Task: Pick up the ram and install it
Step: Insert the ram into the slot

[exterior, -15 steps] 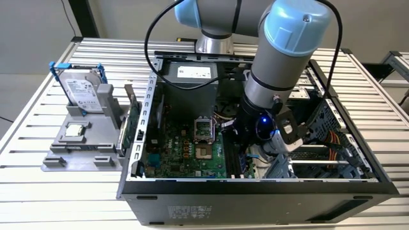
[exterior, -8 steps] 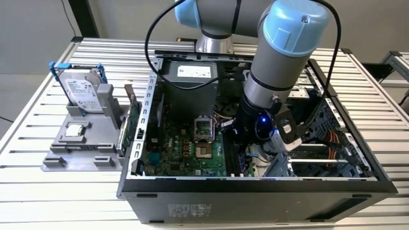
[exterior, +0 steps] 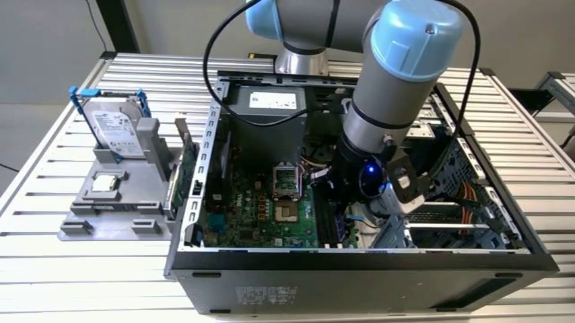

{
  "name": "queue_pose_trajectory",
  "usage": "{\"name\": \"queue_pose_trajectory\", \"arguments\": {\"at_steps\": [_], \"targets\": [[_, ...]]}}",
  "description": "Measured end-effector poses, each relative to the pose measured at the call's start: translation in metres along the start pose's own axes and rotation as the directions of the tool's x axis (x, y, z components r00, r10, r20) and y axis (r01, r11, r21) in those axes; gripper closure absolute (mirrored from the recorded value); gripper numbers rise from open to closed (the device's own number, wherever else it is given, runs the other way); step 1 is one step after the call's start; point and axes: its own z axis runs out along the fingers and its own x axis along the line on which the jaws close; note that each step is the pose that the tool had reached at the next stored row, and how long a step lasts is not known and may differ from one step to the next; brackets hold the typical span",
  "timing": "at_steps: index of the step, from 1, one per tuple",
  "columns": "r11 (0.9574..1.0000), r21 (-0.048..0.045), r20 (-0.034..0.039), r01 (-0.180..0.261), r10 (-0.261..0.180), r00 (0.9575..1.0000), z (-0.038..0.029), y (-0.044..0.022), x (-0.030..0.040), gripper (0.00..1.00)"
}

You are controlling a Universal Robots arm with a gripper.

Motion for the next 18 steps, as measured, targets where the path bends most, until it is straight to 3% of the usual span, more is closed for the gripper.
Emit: {"name": "queue_pose_trajectory", "arguments": {"at_steps": [4, 6, 18], "targets": [[0.9999, -0.0147, -0.0006, 0.006, -0.006, 1.0000, 0.0001, -0.0007, 0.0000, 1.00], [0.9998, -0.0176, -0.0007, 0.007, -0.007, 1.0000, 0.0002, -0.0013, -0.0002, 1.00], [0.9998, -0.0175, -0.0025, 0.008, -0.008, 1.0000, -0.0015, -0.0032, -0.0004, 1.00]]}}
